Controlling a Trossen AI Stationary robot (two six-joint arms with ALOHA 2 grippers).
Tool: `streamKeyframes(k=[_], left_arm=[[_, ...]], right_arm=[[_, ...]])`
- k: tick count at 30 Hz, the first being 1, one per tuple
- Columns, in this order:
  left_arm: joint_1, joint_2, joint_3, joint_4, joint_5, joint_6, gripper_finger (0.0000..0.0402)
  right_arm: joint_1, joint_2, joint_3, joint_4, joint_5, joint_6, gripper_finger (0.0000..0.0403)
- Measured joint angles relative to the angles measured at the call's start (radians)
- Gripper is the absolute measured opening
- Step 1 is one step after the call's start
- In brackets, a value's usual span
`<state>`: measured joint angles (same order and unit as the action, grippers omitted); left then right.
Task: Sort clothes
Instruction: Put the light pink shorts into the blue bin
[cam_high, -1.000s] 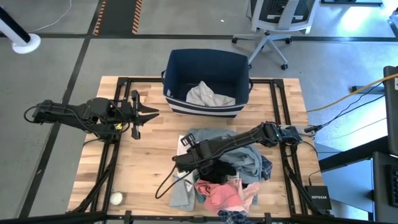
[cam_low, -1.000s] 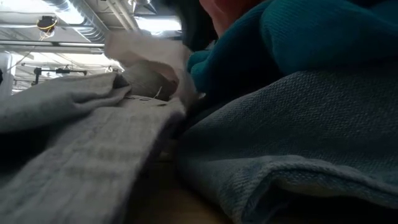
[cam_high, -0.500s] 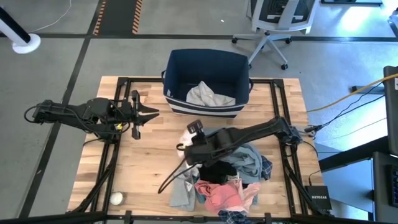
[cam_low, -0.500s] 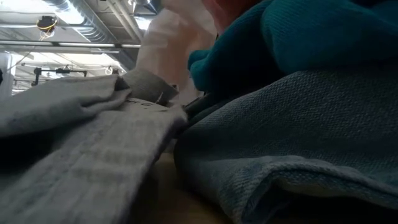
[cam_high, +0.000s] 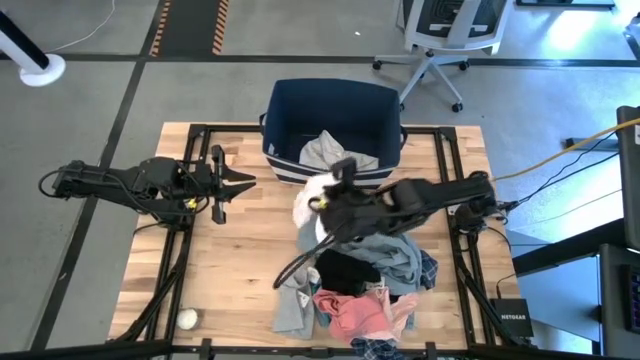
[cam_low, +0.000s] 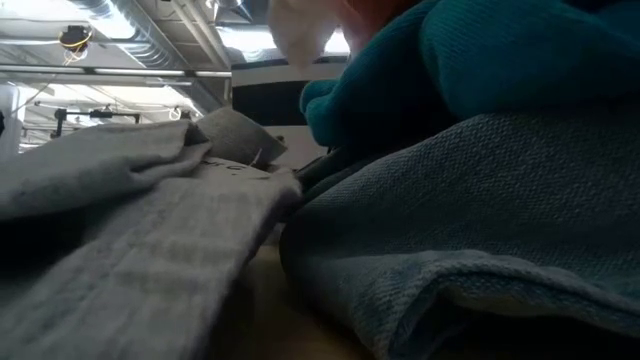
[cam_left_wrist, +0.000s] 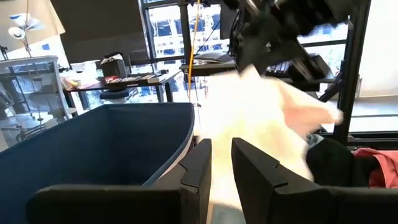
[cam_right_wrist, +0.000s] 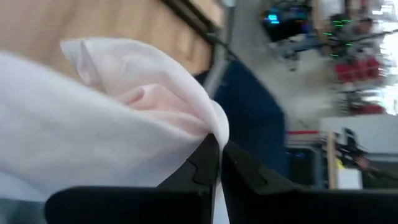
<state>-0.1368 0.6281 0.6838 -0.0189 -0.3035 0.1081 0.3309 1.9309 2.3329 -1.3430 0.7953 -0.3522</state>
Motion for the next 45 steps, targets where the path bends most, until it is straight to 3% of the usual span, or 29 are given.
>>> streamKeyframes(k=[9, 13, 29, 38, 45], left_arm=[[0.0, 0.0, 0.0, 0.0, 0.0, 0.0, 0.0059], [0.0, 0.0, 0.0, 0.0, 0.0, 0.0, 0.0059], [0.0, 0.0, 0.0, 0.0, 0.0, 0.0, 0.0059], [0.0, 0.0, 0.0, 0.0, 0.0, 0.0, 0.0059], [0.0, 0.0, 0.0, 0.0, 0.0, 0.0, 0.0059]], right_arm=[[-0.043, -0.088, 0.0, -0.029, 0.198, -0.049, 0.0025], [-0.099, -0.107, 0.0, -0.062, 0.238, -0.049, 0.0025], [-0.363, -0.106, 0.0, -0.107, 0.228, -0.106, 0.0026], [-0.446, -0.105, 0.0, -0.108, 0.049, -0.099, 0.0026], [-0.442, -0.105, 0.0, -0.112, 0.021, -0.07, 0.0026]])
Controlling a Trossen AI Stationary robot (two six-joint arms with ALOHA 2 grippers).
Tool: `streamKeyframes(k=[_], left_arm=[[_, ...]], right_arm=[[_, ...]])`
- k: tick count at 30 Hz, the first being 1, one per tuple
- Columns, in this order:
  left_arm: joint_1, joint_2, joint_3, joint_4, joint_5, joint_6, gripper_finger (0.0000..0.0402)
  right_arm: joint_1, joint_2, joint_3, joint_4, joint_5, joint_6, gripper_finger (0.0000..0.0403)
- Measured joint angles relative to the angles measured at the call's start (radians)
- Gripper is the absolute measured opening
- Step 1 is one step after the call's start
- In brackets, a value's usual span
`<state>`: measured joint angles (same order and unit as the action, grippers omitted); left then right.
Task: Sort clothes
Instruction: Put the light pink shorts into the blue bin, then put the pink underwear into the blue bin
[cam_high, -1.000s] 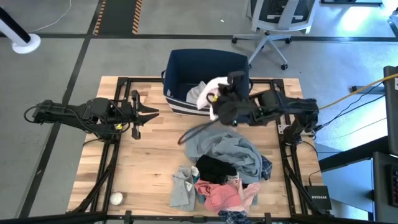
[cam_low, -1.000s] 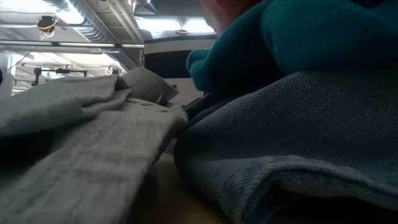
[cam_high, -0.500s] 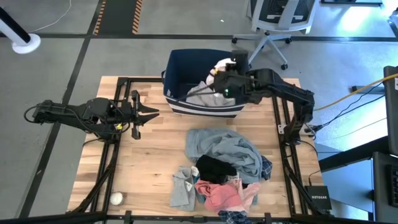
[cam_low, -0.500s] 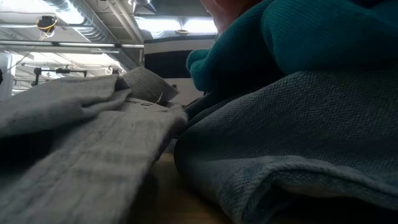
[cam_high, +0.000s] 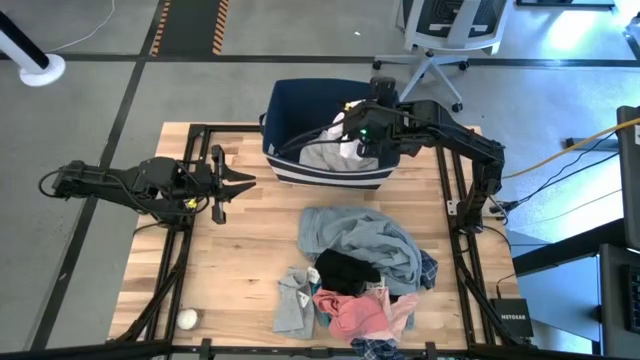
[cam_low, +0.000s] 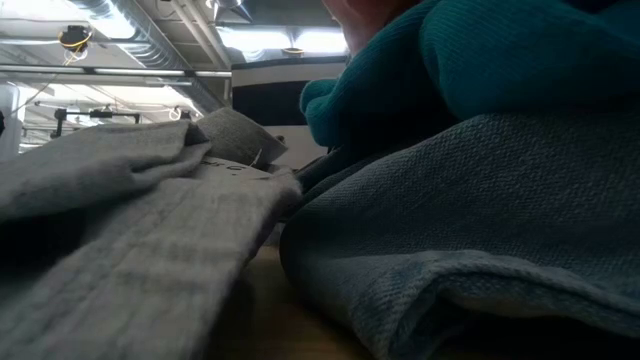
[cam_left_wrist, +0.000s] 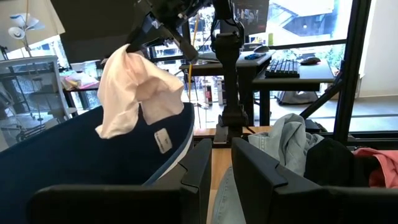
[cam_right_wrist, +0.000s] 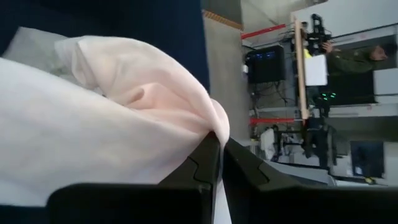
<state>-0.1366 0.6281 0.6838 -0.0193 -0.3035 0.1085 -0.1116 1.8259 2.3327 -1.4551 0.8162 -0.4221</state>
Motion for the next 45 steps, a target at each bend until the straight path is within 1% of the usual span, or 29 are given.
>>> streamKeyframes(k=[3, 5, 7, 13, 16, 18, 21, 24, 28, 34, 40, 45], left_arm=[[0.0, 0.0, 0.0, 0.0, 0.0, 0.0, 0.0059], [0.0, 0.0, 0.0, 0.0, 0.0, 0.0, 0.0059], [0.0, 0.0, 0.0, 0.003, 0.0, 0.0, 0.0059], [0.0, 0.0, 0.0, 0.005, 0.0, 0.0, 0.0059], [0.0, 0.0, 0.0, 0.005, 0.0, 0.0, 0.0059], [0.0, 0.0, 0.0, 0.005, 0.0, 0.0, 0.0059], [0.0, 0.0, 0.0, 0.005, 0.0, 0.0, 0.0059], [0.0, 0.0, 0.0, 0.005, 0.0, 0.002, 0.0059], [0.0, 0.0, 0.0, 0.005, 0.0, 0.004, 0.0059], [0.0, 0.0, 0.0, 0.005, 0.0, 0.004, 0.0059], [0.0, 0.0, 0.0, 0.005, 0.0, 0.002, 0.0059], [0.0, 0.0, 0.0, 0.008, 0.0, -0.003, 0.0059]], right_arm=[[0.0, 0.0, 0.0, -0.019, -0.034, 0.013, 0.0029], [0.0, 0.0, 0.0, -0.03, -0.061, 0.027, 0.0042], [0.0, 0.0, 0.0, -0.039, -0.076, 0.032, 0.0066], [0.0, 0.0, 0.0, -0.039, -0.089, 0.032, 0.0158], [0.0, 0.0, 0.0, -0.039, -0.126, 0.027, 0.0187], [0.001, 0.0, 0.0, -0.039, -0.184, 0.026, 0.0197], [0.022, 0.0, 0.0, -0.039, -0.308, 0.025, 0.0201], [0.079, 0.0, 0.0, -0.036, -0.38, 0.025, 0.0202], [0.188, 0.0, 0.0, -0.033, -0.391, 0.029, 0.0202], [0.366, 0.006, 0.0, -0.004, -0.391, 0.103, 0.0202], [0.53, 0.029, -0.014, 0.016, -0.393, 0.142, 0.0202], [0.628, 0.064, -0.046, 0.051, -0.471, 0.173, 0.0202]])
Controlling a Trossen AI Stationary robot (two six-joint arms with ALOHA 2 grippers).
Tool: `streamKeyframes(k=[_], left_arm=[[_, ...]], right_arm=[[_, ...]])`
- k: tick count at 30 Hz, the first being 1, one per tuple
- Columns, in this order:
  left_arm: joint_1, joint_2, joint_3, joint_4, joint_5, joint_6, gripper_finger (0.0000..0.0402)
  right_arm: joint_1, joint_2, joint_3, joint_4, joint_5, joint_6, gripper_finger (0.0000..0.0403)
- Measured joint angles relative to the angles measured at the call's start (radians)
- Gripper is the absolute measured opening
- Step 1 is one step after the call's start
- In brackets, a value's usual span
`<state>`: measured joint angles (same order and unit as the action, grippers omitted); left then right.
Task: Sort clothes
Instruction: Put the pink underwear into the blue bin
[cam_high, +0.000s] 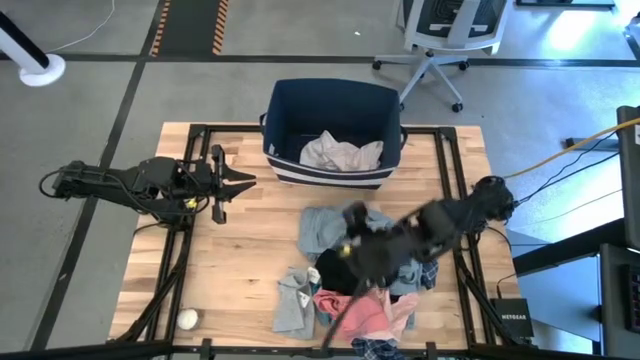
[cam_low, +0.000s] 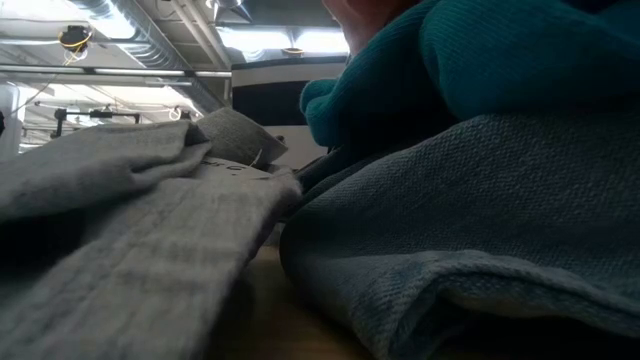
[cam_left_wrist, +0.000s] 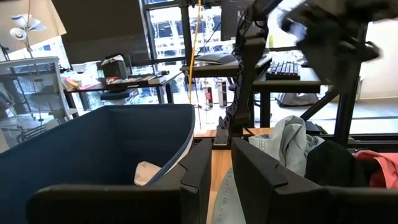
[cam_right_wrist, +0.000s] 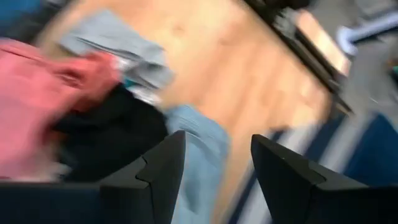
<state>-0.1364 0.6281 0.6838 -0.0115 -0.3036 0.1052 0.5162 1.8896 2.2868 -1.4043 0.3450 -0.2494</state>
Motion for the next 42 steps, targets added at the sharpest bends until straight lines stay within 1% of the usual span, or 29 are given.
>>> streamKeyframes(k=[6, 9, 14, 20, 27, 31, 33, 36, 42], left_arm=[[0.0, 0.0, 0.0, 0.002, 0.0, 0.0, 0.0059], [0.0, 0.0, 0.0, 0.002, 0.0, -0.001, 0.0059], [0.0, 0.0, 0.0, 0.001, 0.0, 0.0, 0.0059], [0.0, 0.0, 0.0, -0.002, 0.0, -0.001, 0.0059], [0.0, 0.0, 0.0, -0.003, 0.0, -0.001, 0.0059], [0.0, 0.0, 0.0, -0.004, 0.0, -0.001, 0.0059], [0.0, 0.0, 0.0, -0.003, 0.0, -0.001, 0.0059], [0.0, 0.0, 0.0, -0.003, 0.0, -0.001, 0.0059], [0.0, 0.0, 0.0, -0.003, 0.0, -0.001, 0.0059]], right_arm=[[0.073, 0.044, -0.062, 0.097, -0.13, 0.051, 0.0202], [0.09, 0.071, -0.087, 0.153, -0.193, 0.068, 0.0202], [0.107, 0.116, -0.124, 0.228, -0.267, 0.075, 0.0202], [0.107, 0.173, -0.131, 0.224, -0.352, 0.123, 0.0202], [0.106, 0.194, -0.131, 0.163, -0.364, 0.142, 0.0202], [0.106, 0.193, -0.131, 0.128, -0.336, 0.152, 0.02], [0.106, 0.193, -0.131, 0.114, -0.332, 0.152, 0.019], [0.105, 0.203, -0.131, 0.11, -0.33, 0.155, 0.0157], [0.105, 0.204, -0.131, 0.103, -0.324, 0.166, 0.0053]])
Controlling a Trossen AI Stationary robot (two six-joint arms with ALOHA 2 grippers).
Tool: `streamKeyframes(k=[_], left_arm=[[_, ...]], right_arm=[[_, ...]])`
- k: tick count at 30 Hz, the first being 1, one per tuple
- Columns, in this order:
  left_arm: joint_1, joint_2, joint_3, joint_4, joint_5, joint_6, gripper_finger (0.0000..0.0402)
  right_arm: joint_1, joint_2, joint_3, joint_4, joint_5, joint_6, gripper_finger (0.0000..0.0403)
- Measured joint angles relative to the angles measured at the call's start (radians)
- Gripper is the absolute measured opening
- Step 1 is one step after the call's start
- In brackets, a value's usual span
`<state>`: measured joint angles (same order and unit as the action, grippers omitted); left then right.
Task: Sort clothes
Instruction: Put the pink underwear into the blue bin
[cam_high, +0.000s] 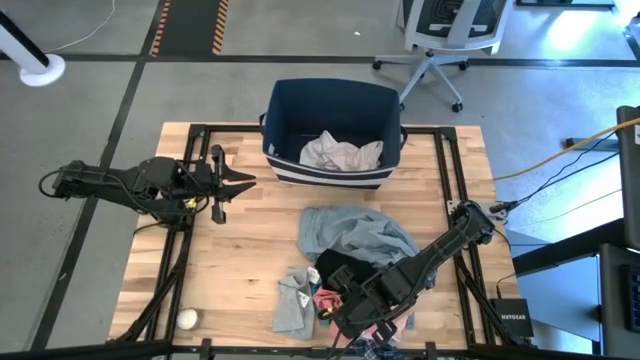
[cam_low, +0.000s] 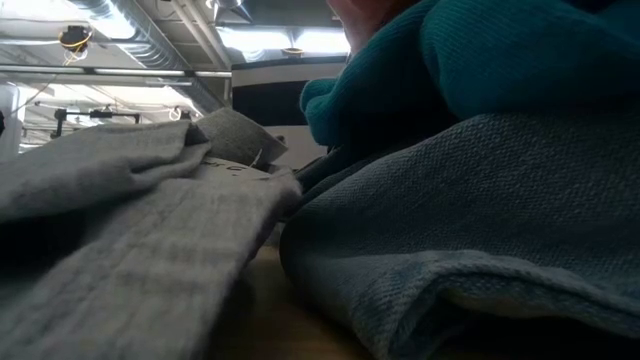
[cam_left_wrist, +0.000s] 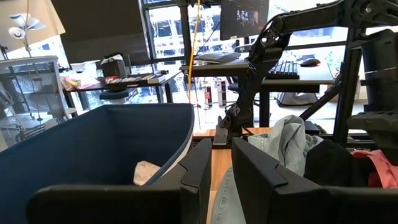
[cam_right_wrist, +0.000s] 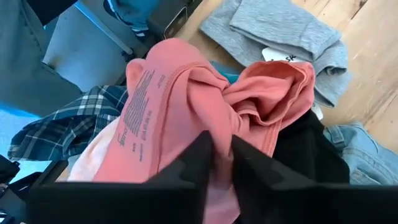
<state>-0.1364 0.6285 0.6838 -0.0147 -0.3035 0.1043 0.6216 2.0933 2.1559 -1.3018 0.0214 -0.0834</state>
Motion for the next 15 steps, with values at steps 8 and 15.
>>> streamKeyframes(k=[8, 15], left_arm=[[0.0, 0.0, 0.0, 0.0, 0.0, 0.0, 0.0059], [0.0, 0.001, 0.0, 0.0, 0.0, 0.0, 0.0059]], right_arm=[[0.0, 0.0, 0.0, -0.008, -0.006, -0.012, 0.0033], [-0.002, -0.034, 0.002, -0.006, 0.027, -0.058, 0.0009]])
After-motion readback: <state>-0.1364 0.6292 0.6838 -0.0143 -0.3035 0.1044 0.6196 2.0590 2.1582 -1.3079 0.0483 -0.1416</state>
